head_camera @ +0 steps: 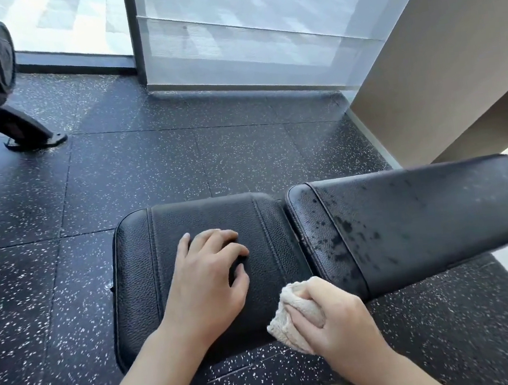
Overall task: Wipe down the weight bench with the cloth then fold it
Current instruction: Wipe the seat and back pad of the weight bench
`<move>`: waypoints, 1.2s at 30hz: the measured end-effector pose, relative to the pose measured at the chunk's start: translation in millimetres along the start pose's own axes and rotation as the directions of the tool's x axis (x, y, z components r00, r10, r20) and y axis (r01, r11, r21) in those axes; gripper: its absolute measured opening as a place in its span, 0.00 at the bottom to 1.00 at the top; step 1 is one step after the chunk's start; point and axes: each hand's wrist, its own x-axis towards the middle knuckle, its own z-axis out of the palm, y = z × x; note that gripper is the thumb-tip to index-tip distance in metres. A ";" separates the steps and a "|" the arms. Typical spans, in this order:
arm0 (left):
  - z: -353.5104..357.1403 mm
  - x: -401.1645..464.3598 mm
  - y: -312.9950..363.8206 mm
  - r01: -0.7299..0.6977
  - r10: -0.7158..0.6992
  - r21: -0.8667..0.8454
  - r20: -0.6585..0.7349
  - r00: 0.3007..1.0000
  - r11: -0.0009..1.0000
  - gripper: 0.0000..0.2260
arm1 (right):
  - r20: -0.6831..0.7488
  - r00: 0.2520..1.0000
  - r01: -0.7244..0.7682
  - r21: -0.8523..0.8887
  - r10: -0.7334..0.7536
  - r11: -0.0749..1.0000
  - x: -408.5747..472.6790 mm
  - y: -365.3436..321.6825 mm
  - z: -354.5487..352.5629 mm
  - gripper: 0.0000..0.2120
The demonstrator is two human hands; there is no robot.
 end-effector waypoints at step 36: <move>-23.7 1.7 -25.0 -0.150 0.152 -0.033 0.088 0.984 0.988 0.12 | -0.059 0.995 -0.093 -0.160 0.084 0.983 36.4 -22.2 9.7 0.14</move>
